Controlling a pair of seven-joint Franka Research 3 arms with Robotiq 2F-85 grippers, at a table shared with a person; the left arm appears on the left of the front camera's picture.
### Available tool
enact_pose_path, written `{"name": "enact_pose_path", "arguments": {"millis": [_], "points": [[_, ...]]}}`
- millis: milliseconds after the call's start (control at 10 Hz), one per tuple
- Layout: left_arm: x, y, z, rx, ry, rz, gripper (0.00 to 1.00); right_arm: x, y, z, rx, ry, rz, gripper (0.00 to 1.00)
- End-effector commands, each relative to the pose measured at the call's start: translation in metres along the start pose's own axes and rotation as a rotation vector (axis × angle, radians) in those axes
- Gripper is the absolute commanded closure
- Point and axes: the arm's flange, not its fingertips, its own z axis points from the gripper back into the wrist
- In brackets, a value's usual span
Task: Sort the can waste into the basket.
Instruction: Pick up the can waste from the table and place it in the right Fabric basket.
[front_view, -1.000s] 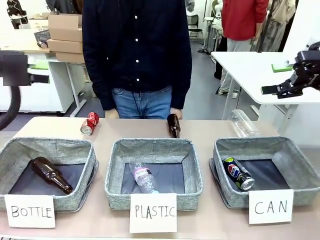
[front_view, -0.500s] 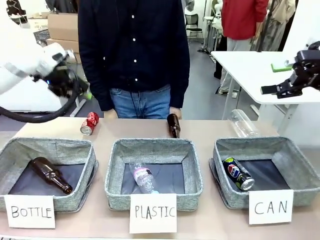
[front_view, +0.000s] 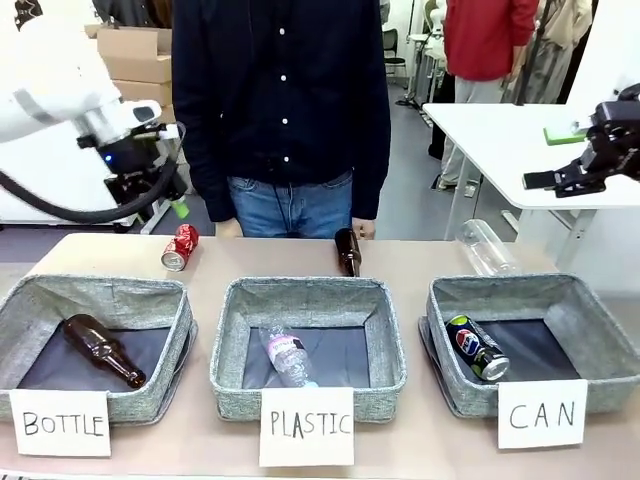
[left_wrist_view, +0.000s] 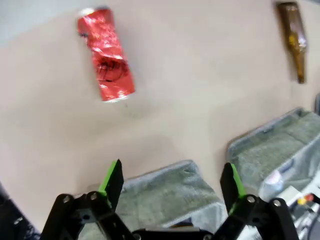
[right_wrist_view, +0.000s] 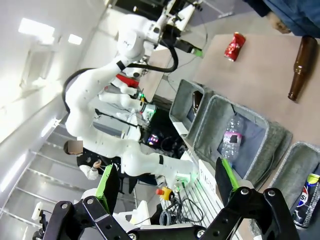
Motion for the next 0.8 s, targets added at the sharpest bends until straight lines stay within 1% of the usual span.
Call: {"name": "enact_pose_path", "arguments": {"millis": [0, 100, 200, 300, 400, 600, 700], "points": [[0.001, -0.014, 0.006, -0.043, 0.018, -0.013, 0.0, 0.0, 0.0, 0.001, -0.002, 0.001, 0.012, 0.0], [0.018, -0.003, -0.019, -0.005, 0.049, 0.063, 0.0, 0.0, 0.0, 0.001, -0.002, 0.001, 0.012, 0.0], [0.03, 0.007, -0.038, 0.083, 0.003, 0.152, 0.0, 0.0, 0.0, 0.001, -0.002, 0.001, 0.012, 0.0], [0.039, 0.01, -0.052, 0.093, -0.009, 0.148, 0.0, 0.0, 0.0, 0.001, -0.002, 0.001, 0.012, 0.0], [0.045, 0.014, -0.062, 0.179, -0.06, 0.212, 0.0, 0.0, 0.0, 0.001, -0.002, 0.001, 0.012, 0.0], [0.057, 0.021, -0.078, 0.233, -0.104, 0.224, 0.0, 0.0, 0.0, 0.001, -0.002, 0.001, 0.012, 0.0], [0.066, 0.028, -0.092, 0.281, -0.127, 0.245, 0.0, 0.0, 0.0, 0.001, -0.002, 0.001, 0.012, 0.0]]}}
